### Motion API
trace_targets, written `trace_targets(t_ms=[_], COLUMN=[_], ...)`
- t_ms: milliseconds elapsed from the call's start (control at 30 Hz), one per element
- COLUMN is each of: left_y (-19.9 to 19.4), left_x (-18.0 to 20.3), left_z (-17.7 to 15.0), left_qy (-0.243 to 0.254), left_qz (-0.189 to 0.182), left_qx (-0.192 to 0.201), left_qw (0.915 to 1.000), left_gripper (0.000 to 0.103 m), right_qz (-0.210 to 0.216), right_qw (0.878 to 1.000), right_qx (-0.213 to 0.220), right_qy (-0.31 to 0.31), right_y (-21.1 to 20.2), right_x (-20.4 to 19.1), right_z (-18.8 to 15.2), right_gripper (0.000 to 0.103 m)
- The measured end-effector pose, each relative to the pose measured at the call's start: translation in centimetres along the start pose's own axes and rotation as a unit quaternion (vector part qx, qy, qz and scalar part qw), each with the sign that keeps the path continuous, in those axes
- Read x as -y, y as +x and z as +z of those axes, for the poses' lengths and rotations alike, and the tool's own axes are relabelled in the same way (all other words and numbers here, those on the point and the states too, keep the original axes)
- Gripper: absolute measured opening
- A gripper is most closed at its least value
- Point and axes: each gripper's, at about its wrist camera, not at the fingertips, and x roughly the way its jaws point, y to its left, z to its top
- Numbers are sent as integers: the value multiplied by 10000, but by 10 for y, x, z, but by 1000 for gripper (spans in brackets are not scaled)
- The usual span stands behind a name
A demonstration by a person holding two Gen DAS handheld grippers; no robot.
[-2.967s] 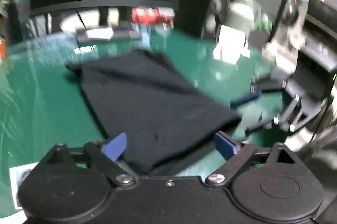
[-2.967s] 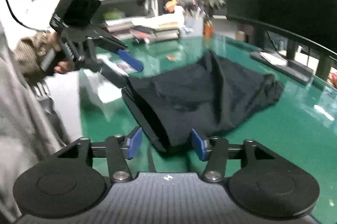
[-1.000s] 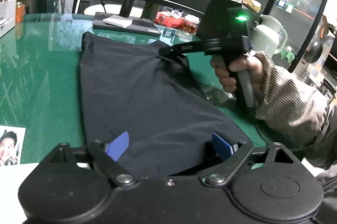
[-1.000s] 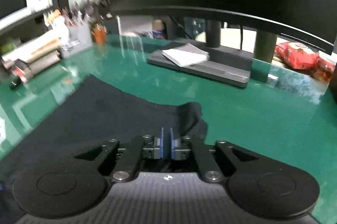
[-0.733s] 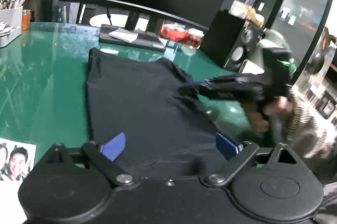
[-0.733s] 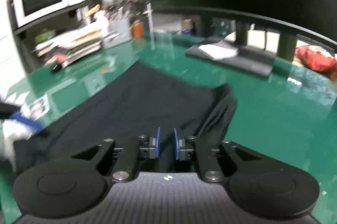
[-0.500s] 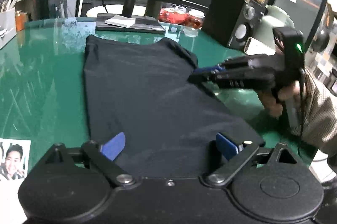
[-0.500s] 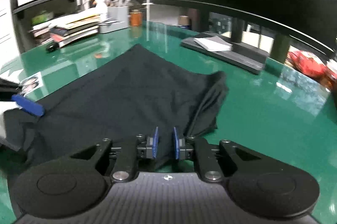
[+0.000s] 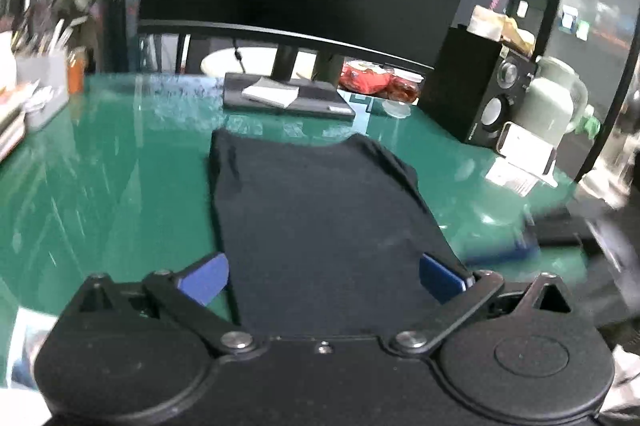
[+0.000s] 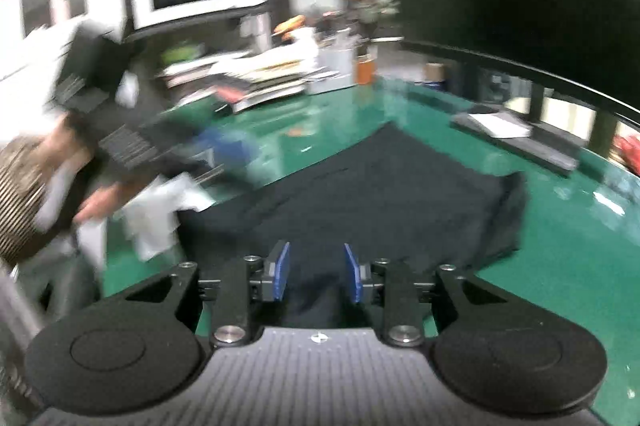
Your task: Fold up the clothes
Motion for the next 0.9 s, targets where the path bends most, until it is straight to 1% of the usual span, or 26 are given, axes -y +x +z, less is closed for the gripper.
trace_targets(t_ms=[100,167,200,300,367,400,467,500,567,633,700,767,900], left_y=[13,20,22,28,33,36,44,47,51,53,58,61,58], left_x=[2,3,4,10,12,13,14,15,17,17,15,11,11], left_z=[6,4,2,-3,-2,0,3,5,8,9,6,-1,-8], left_qy=[13,39,75,249,396,462,584,624,760,820,828,762,839], left_qz=[-109,-94,-92,-135,-90,-63,-10,12,-75,-165,-236,-252,-216], left_qx=[-89,-176,-203,-263,-283,-280,-293,-355,-442,-552,-819,-962,-850], left_qw=[9999,9998,9997,9993,9988,9985,9979,9974,9961,9950,9929,9921,9926], left_gripper=[102,102,102,102,102,102,102,102,102,102,102,102,102], right_qz=[15,-2,-83,-752,-1292,-1587,-1848,-1969,-1995,-1994,-2080,-2127,-2072], right_qw=[9995,9997,9997,9961,9896,9844,9786,9756,9753,9765,9755,9748,9756], right_qx=[-79,79,179,400,468,503,523,478,396,217,91,42,57], right_qy=[-315,-219,-135,244,436,568,744,846,857,791,718,676,726], right_y=[1,-10,-15,-21,-15,-9,6,20,34,55,67,73,69], right_x=[-13,-6,0,29,45,56,70,79,86,92,91,89,92], right_z=[-11,-7,-4,7,16,23,31,37,40,44,41,39,37], right_gripper=[31,32,32,32,32,31,25,23,23,23,23,23,23])
